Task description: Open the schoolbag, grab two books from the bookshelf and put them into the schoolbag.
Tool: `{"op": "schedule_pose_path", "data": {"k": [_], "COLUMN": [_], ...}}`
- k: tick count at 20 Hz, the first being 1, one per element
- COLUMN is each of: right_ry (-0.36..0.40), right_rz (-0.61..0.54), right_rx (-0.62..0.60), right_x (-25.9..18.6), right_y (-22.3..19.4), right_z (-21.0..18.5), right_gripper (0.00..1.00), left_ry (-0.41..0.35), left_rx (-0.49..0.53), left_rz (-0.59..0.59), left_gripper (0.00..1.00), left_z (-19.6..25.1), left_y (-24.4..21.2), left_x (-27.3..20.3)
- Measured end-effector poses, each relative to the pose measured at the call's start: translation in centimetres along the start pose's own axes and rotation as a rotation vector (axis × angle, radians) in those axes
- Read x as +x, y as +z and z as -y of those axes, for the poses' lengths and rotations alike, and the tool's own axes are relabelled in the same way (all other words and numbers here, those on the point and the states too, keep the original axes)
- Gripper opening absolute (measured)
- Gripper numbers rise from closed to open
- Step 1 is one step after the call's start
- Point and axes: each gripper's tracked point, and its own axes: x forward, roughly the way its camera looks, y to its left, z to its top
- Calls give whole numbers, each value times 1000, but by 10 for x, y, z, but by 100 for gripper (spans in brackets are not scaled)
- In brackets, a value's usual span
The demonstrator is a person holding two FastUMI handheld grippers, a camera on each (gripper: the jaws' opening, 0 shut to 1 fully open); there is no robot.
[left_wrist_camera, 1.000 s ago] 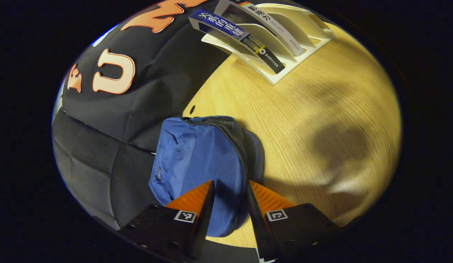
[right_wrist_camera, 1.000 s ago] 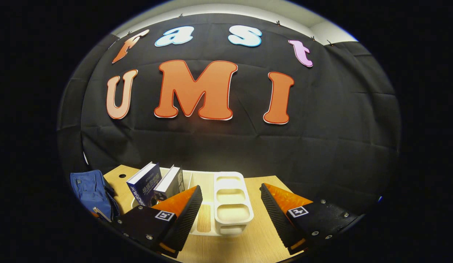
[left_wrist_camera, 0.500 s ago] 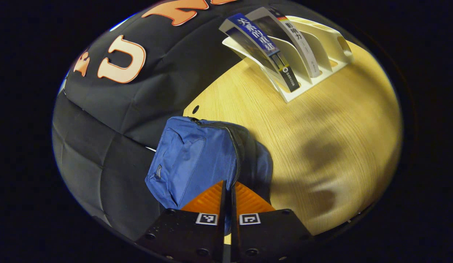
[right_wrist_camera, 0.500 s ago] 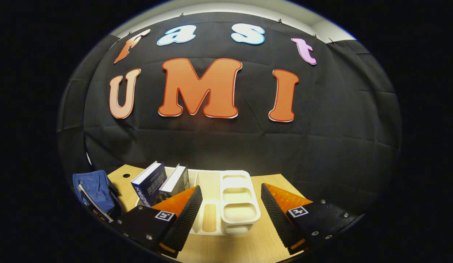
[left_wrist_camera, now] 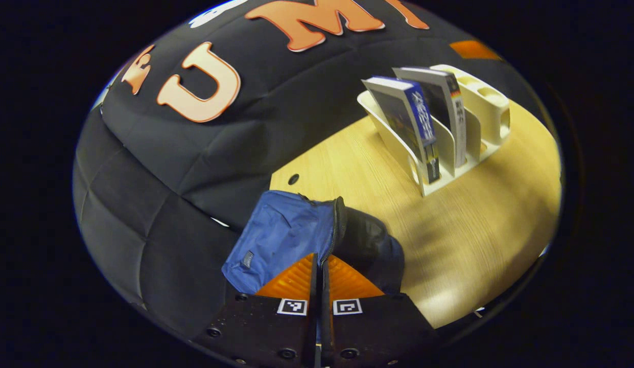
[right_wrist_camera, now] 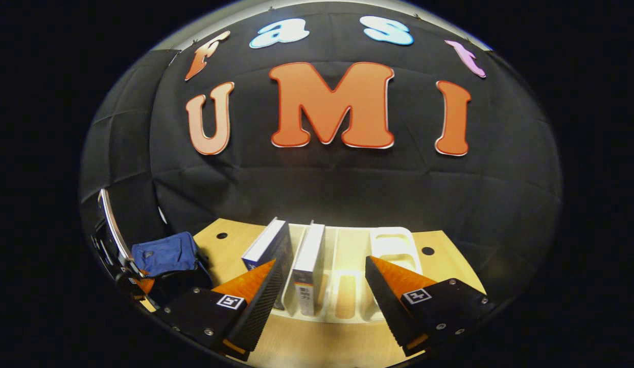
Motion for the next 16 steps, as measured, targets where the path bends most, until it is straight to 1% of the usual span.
{"op": "schedule_pose_path", "data": {"k": [4,6,11,13,16], "right_ry": [53,70,77,88,90], "right_rz": [-39,-67,-122,-169,-265], "right_rx": [-37,-34,-61,-68,-86], "right_x": [14,25,54,63,84], "right_y": [9,15,23,19,3], "right_z": [-30,-44,-67,-75,-85], "right_gripper": [97,97,97,97,97], "left_ry": [-50,-70,-111,-133,-164], "left_rx": [-112,-143,-170,-164,-171], "left_rz": [27,40,78,87,108], "left_gripper": [4,4,4,4,4], "left_z": [-33,-50,-96,-110,-118], "left_y": [17,22,41,47,51], "left_x": [-8,-10,-11,-9,-3]}}
